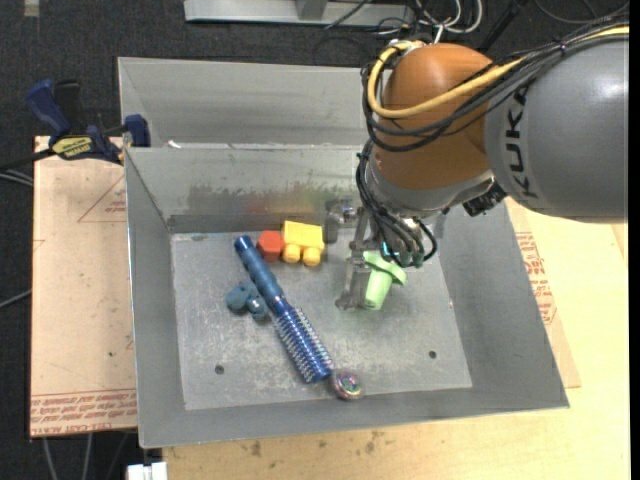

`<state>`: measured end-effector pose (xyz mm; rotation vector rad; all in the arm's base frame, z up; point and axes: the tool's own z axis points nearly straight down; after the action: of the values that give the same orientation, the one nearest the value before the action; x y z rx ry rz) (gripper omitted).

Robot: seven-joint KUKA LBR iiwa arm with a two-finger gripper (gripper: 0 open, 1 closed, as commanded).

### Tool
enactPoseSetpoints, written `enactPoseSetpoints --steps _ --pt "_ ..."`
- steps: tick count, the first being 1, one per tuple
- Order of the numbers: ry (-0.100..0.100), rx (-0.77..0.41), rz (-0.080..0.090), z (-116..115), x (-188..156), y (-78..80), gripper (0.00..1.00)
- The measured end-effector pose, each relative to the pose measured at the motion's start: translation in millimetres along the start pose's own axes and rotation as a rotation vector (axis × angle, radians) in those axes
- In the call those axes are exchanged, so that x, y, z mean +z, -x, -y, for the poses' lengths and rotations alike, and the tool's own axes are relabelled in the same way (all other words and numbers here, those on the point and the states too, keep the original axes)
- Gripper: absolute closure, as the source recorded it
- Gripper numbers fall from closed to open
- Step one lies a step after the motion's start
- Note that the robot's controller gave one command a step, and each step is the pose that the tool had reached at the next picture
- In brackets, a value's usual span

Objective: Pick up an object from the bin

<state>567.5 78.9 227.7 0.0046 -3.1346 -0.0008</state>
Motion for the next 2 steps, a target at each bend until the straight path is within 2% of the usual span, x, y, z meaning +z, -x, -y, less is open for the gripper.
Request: enactPoseSetpoints --steps 1,2 --pt "0.001 0.103 0.000 -40 163 -32.3 0.00" --pt "0.003 0.389 0.009 -45 128 -35.0 0.00"
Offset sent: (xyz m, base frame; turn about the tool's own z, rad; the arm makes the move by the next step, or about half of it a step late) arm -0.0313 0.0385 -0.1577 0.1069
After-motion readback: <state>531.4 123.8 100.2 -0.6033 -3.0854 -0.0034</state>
